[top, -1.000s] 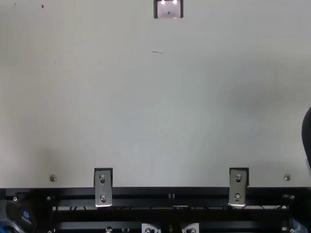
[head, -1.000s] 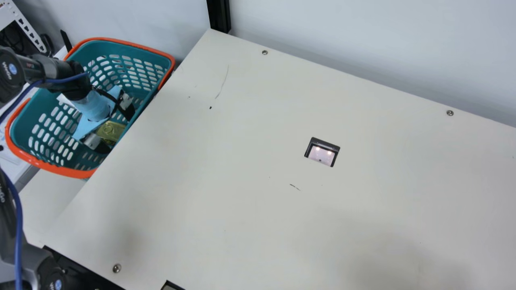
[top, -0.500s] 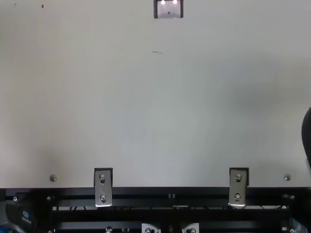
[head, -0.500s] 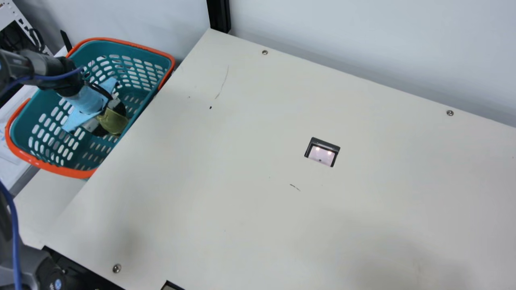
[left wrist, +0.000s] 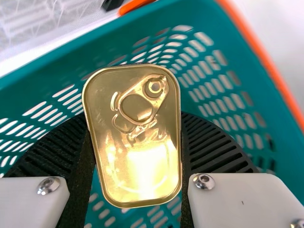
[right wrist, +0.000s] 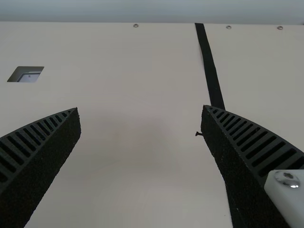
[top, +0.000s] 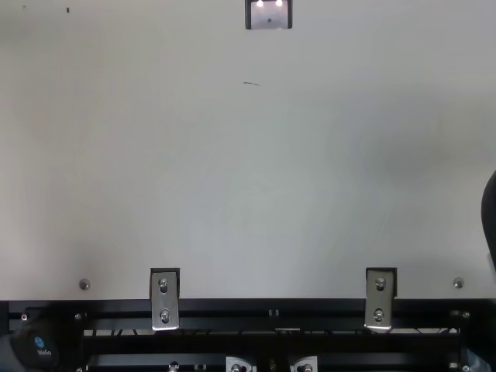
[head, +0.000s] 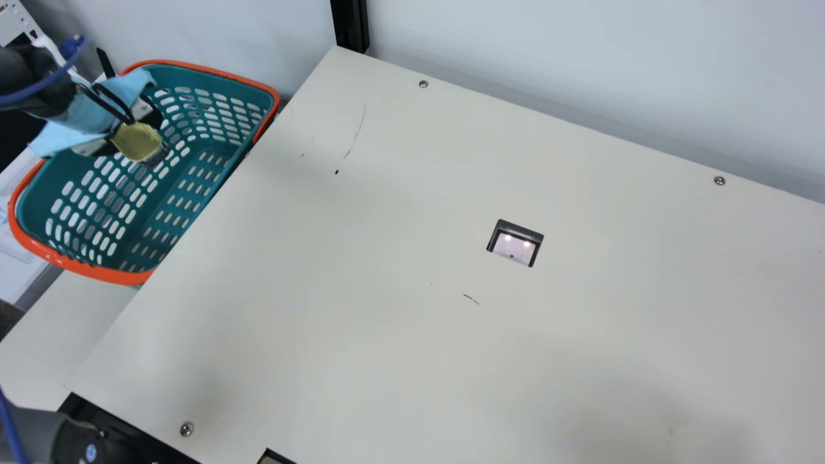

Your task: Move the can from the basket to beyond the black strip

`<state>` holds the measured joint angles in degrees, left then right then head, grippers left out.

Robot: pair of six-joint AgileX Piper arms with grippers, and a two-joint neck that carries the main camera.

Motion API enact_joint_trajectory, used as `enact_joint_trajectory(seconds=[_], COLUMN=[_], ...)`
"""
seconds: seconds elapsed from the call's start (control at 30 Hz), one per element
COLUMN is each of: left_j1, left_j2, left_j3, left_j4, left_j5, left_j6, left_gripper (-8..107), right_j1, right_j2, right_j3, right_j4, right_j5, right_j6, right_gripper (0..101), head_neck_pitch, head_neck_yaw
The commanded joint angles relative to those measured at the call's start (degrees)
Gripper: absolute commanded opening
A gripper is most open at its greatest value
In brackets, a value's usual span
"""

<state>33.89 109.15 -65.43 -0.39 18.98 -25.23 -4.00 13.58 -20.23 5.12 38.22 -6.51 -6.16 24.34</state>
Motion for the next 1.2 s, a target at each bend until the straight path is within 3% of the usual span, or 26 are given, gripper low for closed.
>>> enact_joint_trajectory(seconds=[0.0, 0.33, 0.73, 1.17], left_j1=[-0.46, -4.79, -10.25, -11.22], left_j2=[-7.66, -25.26, -38.02, -40.08], left_j3=[1.63, 4.29, 4.6, 5.64], left_j4=[-1.71, -8.13, -16.86, -16.19], left_j5=[0.42, 7.75, 25.56, 26.04], left_j6=[3.92, 13.42, 22.99, 25.23], left_gripper=[10, 10, 10, 10], right_j1=[0.0, 0.0, 0.0, 0.0], right_j2=[0.0, 0.0, 0.0, 0.0], right_j3=[0.0, 0.0, 0.0, 0.0], right_j4=[0.0, 0.0, 0.0, 0.0], right_j5=[0.0, 0.0, 0.0, 0.0], right_j6=[0.0, 0.0, 0.0, 0.0], right_gripper=[101, 101, 101, 101], head_neck_pitch=[-1.2, -1.2, -1.2, -1.2], head_neck_yaw=[0.42, 0.42, 0.42, 0.42])
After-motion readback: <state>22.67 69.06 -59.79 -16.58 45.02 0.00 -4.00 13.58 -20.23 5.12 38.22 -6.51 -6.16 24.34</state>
